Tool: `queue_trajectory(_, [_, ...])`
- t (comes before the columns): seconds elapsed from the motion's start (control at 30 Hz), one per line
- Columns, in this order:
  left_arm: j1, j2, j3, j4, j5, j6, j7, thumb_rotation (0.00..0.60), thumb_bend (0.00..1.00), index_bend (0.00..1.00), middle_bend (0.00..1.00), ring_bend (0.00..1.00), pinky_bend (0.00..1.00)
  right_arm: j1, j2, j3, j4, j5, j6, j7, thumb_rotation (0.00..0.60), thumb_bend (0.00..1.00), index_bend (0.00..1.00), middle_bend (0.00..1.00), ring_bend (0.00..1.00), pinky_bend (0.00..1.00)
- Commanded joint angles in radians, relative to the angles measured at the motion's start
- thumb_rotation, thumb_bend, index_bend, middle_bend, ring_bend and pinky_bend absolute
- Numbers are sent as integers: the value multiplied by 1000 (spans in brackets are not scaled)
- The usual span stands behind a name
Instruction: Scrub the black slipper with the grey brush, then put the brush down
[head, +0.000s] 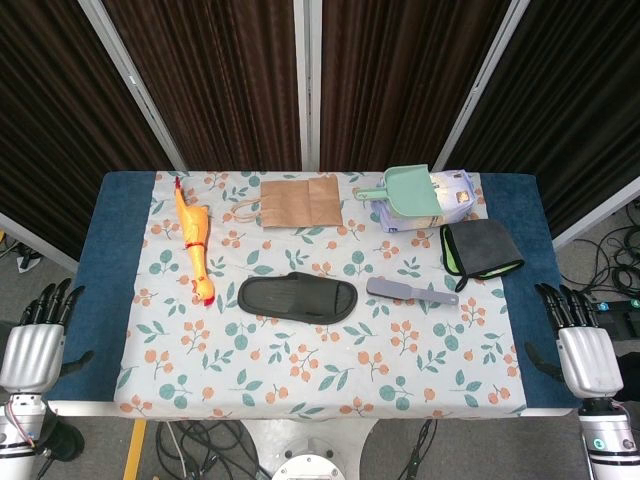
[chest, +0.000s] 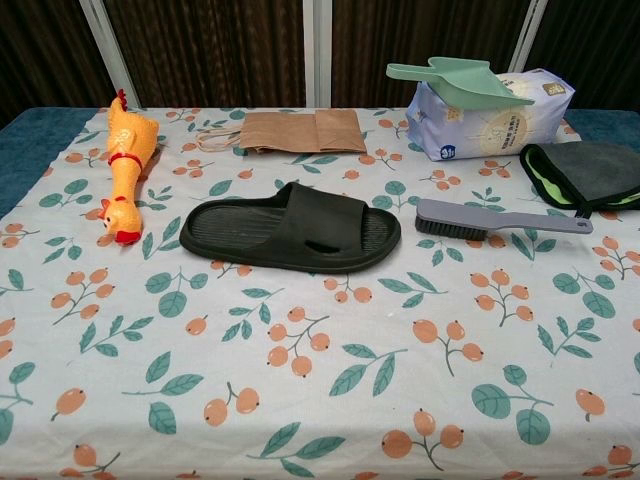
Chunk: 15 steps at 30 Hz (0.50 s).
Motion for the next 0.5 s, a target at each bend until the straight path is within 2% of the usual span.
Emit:
queue_trajectory(0.03, [-1, -5, -1, 4, -3, 1, 4, 600, 31, 155, 156, 48, 183, 0, 1, 1, -3, 1, 0, -2, 600, 224, 0, 87, 0, 61])
queue_trajectory(0.3, [2, -8, 4, 11, 2, 5, -11, 600, 30, 155, 156, 48, 184, 7, 9, 1, -8, 5, -13, -2, 600, 224, 0, 87, 0, 61])
queue_trajectory(0.4, [2, -9, 4, 16, 5, 6, -22, 600, 30, 155, 157, 48, 184, 40, 18, 16, -21, 46, -80, -23, 600, 223, 0, 93, 0, 61])
queue_trajectory(0.5, [2, -12, 8, 20, 14, 7, -32, 600, 31, 155, 156, 48, 184, 107, 24, 42, -35, 120, -208, -66, 600, 204, 0, 130, 32, 68])
